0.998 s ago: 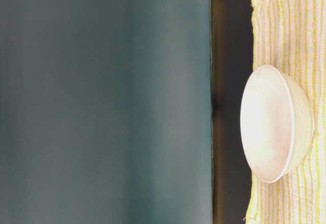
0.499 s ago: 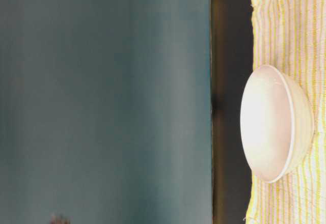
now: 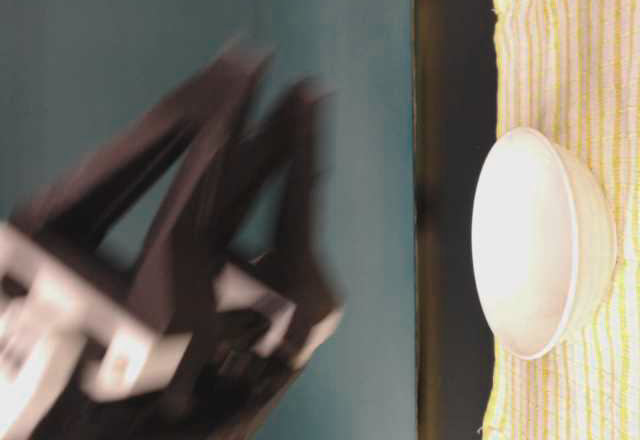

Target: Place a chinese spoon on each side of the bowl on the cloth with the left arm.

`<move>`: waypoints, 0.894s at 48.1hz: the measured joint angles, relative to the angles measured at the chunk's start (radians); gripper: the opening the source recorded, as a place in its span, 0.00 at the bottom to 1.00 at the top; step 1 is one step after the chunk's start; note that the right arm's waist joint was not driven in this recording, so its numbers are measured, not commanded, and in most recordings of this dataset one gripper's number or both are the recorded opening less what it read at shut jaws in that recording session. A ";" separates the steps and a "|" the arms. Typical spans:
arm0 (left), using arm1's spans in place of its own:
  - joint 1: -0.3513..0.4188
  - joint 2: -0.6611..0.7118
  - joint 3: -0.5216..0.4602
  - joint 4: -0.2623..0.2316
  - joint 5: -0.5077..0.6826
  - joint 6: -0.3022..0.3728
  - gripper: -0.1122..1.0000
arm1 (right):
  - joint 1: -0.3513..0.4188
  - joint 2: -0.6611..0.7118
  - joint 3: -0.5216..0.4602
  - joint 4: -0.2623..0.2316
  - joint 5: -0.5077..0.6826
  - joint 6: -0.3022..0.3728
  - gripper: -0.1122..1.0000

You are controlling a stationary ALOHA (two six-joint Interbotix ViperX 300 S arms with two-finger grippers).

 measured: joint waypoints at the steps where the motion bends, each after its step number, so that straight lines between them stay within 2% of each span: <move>1: 0.002 0.015 -0.014 0.002 0.017 0.000 0.72 | 0.000 0.000 -0.002 0.002 0.000 0.000 0.10; 4: 0.005 0.057 -0.063 0.002 0.074 -0.002 0.84 | 0.000 -0.002 -0.002 0.002 0.000 0.000 0.10; 6: 0.008 0.078 -0.086 0.000 0.097 -0.002 0.87 | 0.000 -0.002 -0.002 0.002 0.000 0.000 0.10; 16: 0.015 0.207 -0.163 0.002 0.095 -0.003 0.80 | 0.000 -0.003 0.000 0.002 0.000 0.000 0.10; 30: 0.032 0.339 -0.158 0.000 -0.055 -0.009 0.77 | 0.000 -0.003 -0.002 0.000 0.000 0.000 0.10; 43: 0.041 0.387 -0.146 0.002 -0.083 -0.014 0.77 | 0.000 -0.003 -0.002 0.002 0.000 0.000 0.10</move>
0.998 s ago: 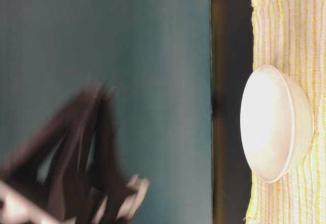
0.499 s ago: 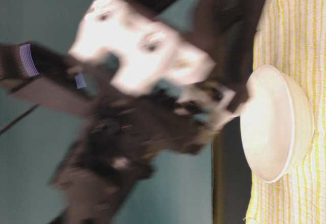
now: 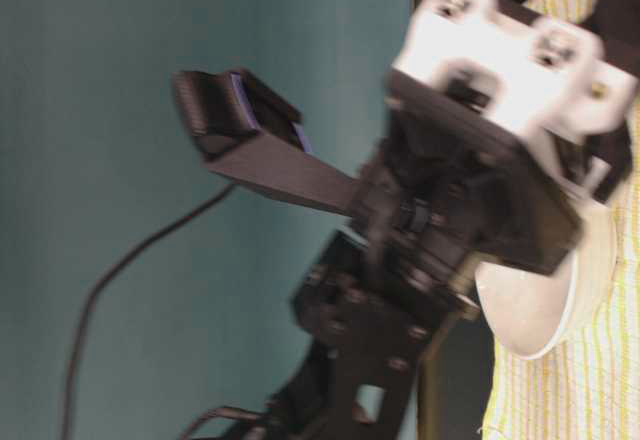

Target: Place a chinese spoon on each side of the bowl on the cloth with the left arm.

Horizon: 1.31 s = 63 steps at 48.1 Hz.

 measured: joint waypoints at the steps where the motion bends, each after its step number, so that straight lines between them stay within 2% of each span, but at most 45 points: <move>1: 0.000 0.005 0.002 -0.002 -0.002 0.000 0.77 | 0.000 0.002 0.000 0.000 0.000 0.000 0.10; 21: 0.002 0.057 0.005 -0.002 -0.006 0.003 0.77 | 0.000 0.000 0.002 0.000 0.000 0.000 0.10; 35: -0.003 0.064 -0.029 -0.002 0.000 0.005 0.76 | 0.000 0.002 0.003 0.000 0.000 0.000 0.10; 45: -0.015 0.069 -0.051 0.000 0.071 0.017 0.74 | 0.000 0.002 0.006 0.000 0.000 0.000 0.10; 56: -0.018 0.077 -0.075 0.002 0.081 0.038 0.61 | 0.000 0.002 0.006 0.000 0.000 0.000 0.10; 63: -0.018 0.078 -0.083 0.002 0.081 0.043 0.37 | 0.000 0.002 0.011 0.000 0.000 0.000 0.10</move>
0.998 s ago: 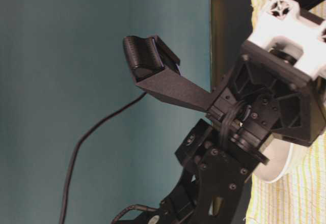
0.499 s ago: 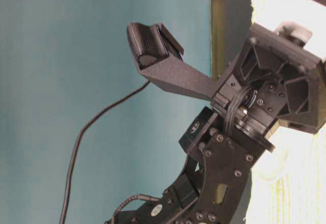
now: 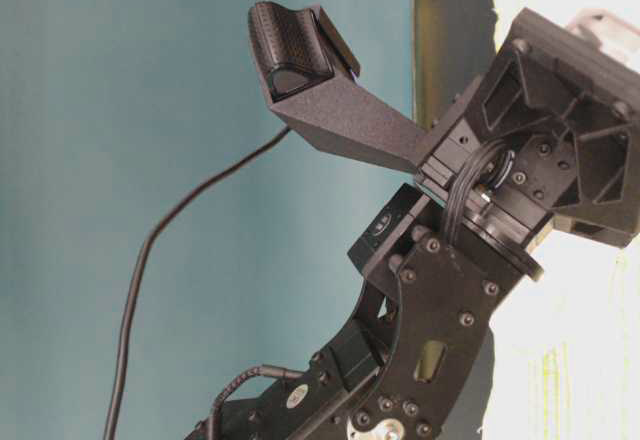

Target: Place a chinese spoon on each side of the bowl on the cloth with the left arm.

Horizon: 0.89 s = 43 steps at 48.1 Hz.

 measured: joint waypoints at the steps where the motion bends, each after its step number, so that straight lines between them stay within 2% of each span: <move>1: 0.000 0.000 0.000 -0.002 0.002 0.000 0.33 | 0.000 0.000 0.002 0.000 0.000 0.000 0.10; 5: 0.000 0.000 0.000 0.000 0.009 0.000 0.20 | 0.000 0.000 0.005 0.000 0.000 0.000 0.10; 8: 0.003 -0.002 0.000 -0.002 0.021 0.000 0.15 | 0.000 0.000 0.005 0.000 0.000 0.000 0.10; 16: 0.018 -0.017 -0.014 -0.002 0.086 0.011 0.15 | 0.000 0.000 0.005 0.000 0.000 0.000 0.10; 22: 0.040 -0.066 -0.040 0.000 0.169 0.044 0.15 | 0.000 0.000 0.005 0.000 0.000 0.000 0.10; 35: 0.126 -0.183 -0.201 0.000 0.512 0.144 0.15 | 0.000 0.000 0.005 0.000 0.000 -0.002 0.10; 43: 0.196 -0.192 -0.253 0.000 0.632 0.221 0.15 | 0.000 0.000 0.006 0.000 0.000 0.000 0.10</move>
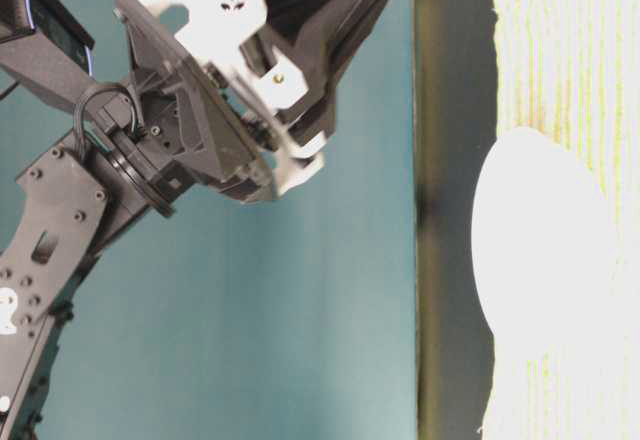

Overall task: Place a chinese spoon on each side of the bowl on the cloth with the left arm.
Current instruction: 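Carry the spoon onto the cloth right of the bowl and lower it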

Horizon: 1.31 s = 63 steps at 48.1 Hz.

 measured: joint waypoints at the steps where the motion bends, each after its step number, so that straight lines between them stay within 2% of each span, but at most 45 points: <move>1: 0.009 0.000 -0.003 0.000 0.005 0.005 0.15 | 0.000 0.000 0.002 0.000 0.000 0.000 0.10; 11: 0.107 0.009 -0.005 0.000 -0.008 0.052 0.15 | 0.000 0.000 0.002 0.000 0.000 0.000 0.10; 17: 0.141 0.034 -0.003 0.000 -0.014 0.052 0.15 | 0.000 0.000 0.009 0.000 0.000 0.000 0.10; 26: 0.141 0.074 -0.003 0.000 -0.031 0.061 0.15 | 0.000 0.000 0.018 0.000 0.000 0.000 0.10; 41: 0.156 0.114 0.032 0.000 -0.123 0.078 0.15 | 0.000 0.000 0.020 0.000 0.000 -0.002 0.10; 49: 0.158 0.146 0.038 0.000 -0.124 0.110 0.15 | 0.000 0.000 0.023 0.000 0.000 0.000 0.10; 63: 0.167 0.179 0.043 0.000 -0.153 0.117 0.15 | 0.000 0.000 0.025 0.000 0.000 0.000 0.10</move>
